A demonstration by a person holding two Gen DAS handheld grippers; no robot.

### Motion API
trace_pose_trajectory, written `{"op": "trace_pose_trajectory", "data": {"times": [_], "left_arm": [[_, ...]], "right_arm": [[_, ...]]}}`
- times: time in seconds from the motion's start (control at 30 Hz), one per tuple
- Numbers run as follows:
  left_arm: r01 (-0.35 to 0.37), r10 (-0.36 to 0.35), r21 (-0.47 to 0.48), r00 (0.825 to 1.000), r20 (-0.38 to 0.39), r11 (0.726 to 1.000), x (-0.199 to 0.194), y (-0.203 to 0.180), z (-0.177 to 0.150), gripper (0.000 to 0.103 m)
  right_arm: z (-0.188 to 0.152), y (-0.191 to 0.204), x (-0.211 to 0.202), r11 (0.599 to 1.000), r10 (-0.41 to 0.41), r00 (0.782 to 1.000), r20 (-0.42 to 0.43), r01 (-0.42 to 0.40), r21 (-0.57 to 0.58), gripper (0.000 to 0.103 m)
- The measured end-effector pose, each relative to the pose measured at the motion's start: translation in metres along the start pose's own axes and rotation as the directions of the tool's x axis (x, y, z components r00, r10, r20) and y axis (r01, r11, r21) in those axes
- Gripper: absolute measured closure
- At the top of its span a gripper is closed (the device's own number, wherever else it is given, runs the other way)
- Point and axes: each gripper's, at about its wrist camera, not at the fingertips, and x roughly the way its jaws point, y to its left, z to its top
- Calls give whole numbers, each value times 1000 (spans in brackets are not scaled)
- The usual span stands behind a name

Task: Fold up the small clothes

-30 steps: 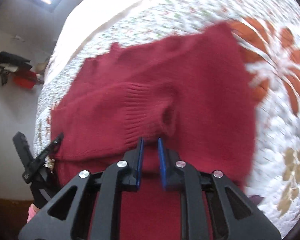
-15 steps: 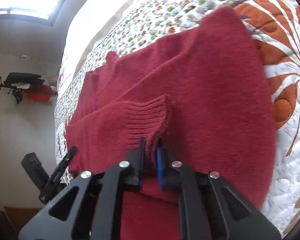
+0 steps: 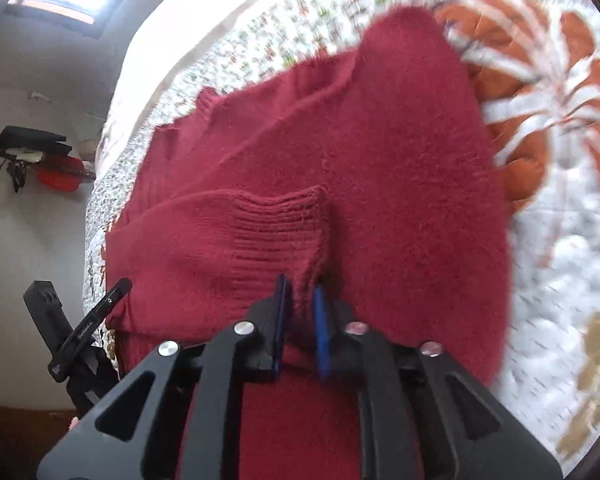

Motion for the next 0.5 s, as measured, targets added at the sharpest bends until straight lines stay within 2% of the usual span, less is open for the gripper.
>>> {"op": "trace_pose_trajectory", "data": {"times": [0.1,0.17,0.2,0.3,0.4,0.5], "left_arm": [[-9,10,-6,999,35,1000,-42,6,-26,66],[-18,18,-4,998,55,1000,-68,10,-48,61],[-37,37,-6,998,53,999,-87,16,-68,58],[-80,81,-16,996,39,997,-123,29,-113,52],[-146,146,-52,989,-9,988,-155,47,-164,45],[-200,197,-65,979,-43,978,-182,62,-214,45]], "right_arm": [[-23,6,-38,999,11,998,63,-8,-36,78],[-53,10,-64,997,8,996,90,-2,-72,74],[-70,11,-73,996,-1,995,96,10,-90,71],[-134,11,-99,987,-54,994,96,68,-145,63],[-210,5,-116,973,-125,988,87,139,-185,57],[-267,1,-125,974,-129,989,75,140,-177,53]]}}
